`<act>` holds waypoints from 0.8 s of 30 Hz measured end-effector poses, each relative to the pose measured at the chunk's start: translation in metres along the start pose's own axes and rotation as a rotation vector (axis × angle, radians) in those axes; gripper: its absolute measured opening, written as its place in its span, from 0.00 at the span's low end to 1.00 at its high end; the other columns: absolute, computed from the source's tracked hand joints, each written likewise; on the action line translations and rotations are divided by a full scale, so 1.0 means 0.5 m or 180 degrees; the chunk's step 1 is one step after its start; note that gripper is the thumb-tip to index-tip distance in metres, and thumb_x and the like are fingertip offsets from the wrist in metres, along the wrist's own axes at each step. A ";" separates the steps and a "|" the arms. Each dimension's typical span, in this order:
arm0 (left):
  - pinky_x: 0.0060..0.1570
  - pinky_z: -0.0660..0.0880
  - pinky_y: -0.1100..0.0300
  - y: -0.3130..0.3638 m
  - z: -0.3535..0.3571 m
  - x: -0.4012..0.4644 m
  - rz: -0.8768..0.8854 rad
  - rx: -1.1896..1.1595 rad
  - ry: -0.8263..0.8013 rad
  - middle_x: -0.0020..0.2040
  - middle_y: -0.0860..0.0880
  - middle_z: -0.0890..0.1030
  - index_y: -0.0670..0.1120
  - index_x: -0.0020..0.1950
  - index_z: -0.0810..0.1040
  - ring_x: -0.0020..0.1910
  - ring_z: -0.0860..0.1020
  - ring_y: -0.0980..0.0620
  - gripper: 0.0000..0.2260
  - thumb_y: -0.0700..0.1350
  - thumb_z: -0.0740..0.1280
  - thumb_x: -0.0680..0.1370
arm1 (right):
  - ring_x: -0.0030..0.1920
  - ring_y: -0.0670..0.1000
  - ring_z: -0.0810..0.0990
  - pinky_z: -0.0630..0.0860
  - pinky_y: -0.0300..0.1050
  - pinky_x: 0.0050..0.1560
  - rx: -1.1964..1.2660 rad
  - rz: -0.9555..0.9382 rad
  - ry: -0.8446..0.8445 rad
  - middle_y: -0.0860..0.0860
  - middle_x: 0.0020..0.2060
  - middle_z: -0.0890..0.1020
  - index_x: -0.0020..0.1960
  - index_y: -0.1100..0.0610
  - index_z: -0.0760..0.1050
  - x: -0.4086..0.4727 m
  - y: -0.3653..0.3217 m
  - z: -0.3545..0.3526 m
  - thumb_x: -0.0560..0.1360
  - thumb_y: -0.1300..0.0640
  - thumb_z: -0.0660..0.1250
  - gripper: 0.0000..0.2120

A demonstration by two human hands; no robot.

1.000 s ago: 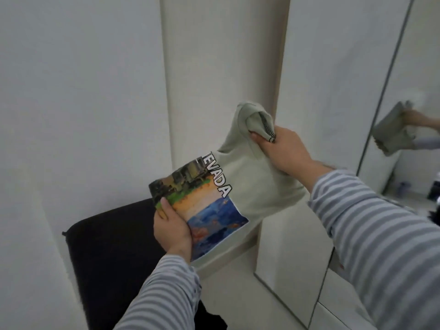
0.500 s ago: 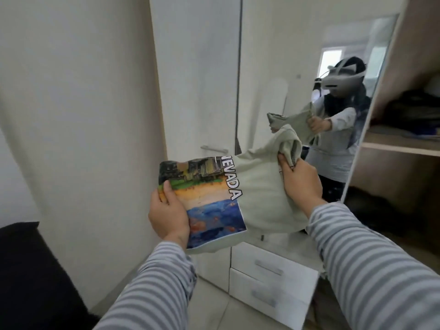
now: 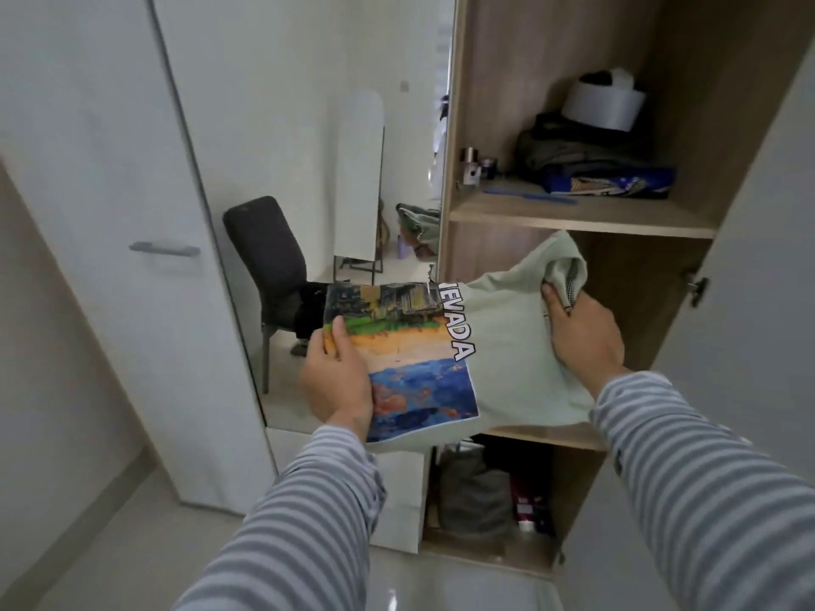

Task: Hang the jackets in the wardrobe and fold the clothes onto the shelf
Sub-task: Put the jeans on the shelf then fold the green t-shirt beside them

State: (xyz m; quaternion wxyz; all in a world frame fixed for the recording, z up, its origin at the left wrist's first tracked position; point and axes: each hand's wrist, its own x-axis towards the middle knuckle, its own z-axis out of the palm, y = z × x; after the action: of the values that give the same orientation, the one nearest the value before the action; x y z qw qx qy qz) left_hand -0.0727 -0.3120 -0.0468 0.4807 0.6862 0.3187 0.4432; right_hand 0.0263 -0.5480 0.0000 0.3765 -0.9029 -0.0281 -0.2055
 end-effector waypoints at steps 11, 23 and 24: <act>0.40 0.64 0.60 -0.089 0.368 -0.087 0.0050 0.0348 -0.0794 0.41 0.47 0.77 0.45 0.48 0.76 0.42 0.74 0.46 0.16 0.55 0.56 0.81 | 0.44 0.58 0.77 0.70 0.46 0.46 -0.0075 0.0984 0.0084 0.60 0.49 0.81 0.54 0.58 0.74 0.125 0.326 0.091 0.79 0.40 0.53 0.23; 0.41 0.69 0.56 -0.383 0.780 -0.065 0.0044 0.0547 -0.1094 0.43 0.41 0.81 0.47 0.46 0.75 0.45 0.78 0.38 0.17 0.57 0.56 0.81 | 0.50 0.61 0.80 0.76 0.49 0.49 -0.0533 0.1353 0.0030 0.58 0.49 0.82 0.58 0.54 0.74 0.304 0.646 0.393 0.78 0.36 0.51 0.25; 0.41 0.68 0.56 -0.411 0.804 -0.062 0.0080 0.0595 -0.1066 0.44 0.40 0.81 0.46 0.47 0.76 0.45 0.78 0.37 0.17 0.57 0.56 0.81 | 0.50 0.61 0.80 0.75 0.48 0.48 -0.0577 0.1345 0.0030 0.58 0.49 0.82 0.59 0.55 0.74 0.312 0.669 0.423 0.78 0.37 0.52 0.25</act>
State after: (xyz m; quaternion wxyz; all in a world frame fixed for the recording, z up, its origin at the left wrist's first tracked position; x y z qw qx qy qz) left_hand 0.2803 -0.4217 -0.3081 0.4556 0.7960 0.2654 0.2973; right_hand 0.3116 -0.6570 -0.2961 0.3286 -0.9179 0.1819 -0.1280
